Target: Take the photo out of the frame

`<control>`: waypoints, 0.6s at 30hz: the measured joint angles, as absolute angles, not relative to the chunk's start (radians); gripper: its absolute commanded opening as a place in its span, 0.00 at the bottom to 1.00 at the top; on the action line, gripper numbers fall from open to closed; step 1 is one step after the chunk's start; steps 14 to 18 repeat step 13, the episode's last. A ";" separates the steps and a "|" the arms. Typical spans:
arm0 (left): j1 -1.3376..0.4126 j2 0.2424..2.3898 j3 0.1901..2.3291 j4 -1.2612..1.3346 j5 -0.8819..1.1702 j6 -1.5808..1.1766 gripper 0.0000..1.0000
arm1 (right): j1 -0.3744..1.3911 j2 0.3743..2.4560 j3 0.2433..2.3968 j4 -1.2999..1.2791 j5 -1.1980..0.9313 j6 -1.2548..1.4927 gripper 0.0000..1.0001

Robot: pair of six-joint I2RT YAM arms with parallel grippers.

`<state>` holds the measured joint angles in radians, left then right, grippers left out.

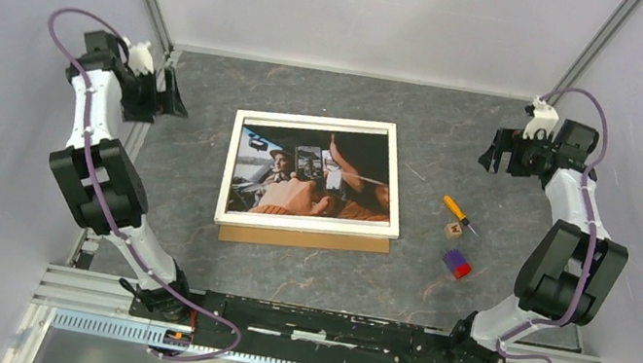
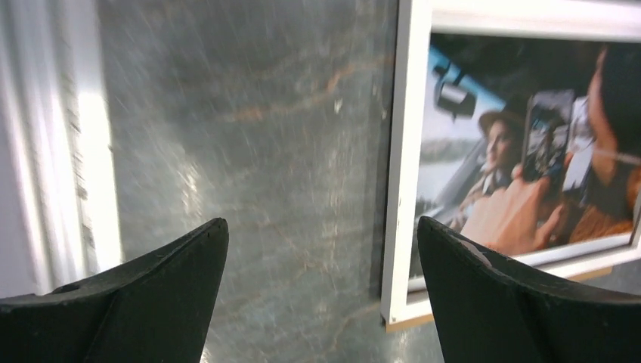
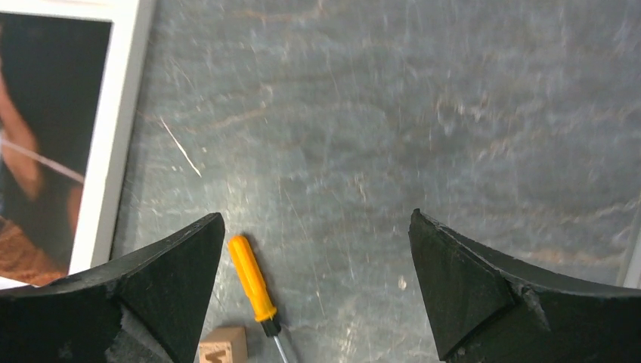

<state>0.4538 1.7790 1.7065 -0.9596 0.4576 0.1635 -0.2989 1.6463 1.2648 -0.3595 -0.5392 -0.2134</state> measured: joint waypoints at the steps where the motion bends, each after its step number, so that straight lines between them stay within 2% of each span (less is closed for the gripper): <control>1: 0.450 1.771 1.649 -0.955 0.450 0.164 1.00 | -0.307 1.647 1.244 -0.358 -0.535 -0.214 0.98; 9: 0.441 1.692 1.406 -0.897 0.392 0.178 1.00 | -0.333 1.652 1.144 -0.352 -0.511 -0.244 0.98; 18: 0.441 1.657 1.388 -0.871 0.365 0.192 1.00 | -0.335 1.654 1.142 -0.347 -0.512 -0.252 0.98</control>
